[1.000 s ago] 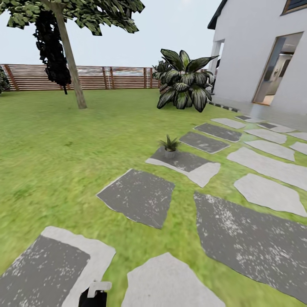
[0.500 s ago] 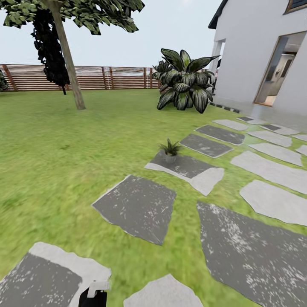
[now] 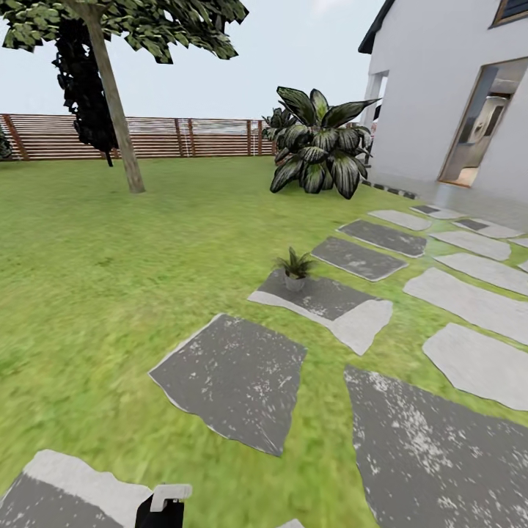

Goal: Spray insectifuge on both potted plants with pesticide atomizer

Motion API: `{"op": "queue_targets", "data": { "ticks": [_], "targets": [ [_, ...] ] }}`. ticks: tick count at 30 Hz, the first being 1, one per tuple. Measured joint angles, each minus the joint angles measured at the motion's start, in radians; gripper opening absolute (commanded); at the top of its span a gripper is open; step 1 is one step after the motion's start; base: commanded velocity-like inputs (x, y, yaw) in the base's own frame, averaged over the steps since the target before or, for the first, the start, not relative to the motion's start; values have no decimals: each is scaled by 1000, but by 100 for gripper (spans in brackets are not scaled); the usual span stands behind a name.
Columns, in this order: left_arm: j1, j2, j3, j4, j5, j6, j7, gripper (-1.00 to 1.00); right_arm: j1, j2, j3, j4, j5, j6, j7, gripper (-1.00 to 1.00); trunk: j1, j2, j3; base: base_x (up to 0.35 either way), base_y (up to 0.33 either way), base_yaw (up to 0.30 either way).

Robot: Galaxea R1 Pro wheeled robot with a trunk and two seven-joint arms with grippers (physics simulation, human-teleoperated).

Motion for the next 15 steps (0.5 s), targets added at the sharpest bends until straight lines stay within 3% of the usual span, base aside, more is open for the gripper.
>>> {"op": "queue_targets", "data": {
  "ticks": [15],
  "targets": [
    [0, 0, 0, 0, 0, 0, 0, -100, 0, 0, 0, 0, 0, 0, 0, 100, 0, 0, 0, 338, 0, 0]
  ]
}}
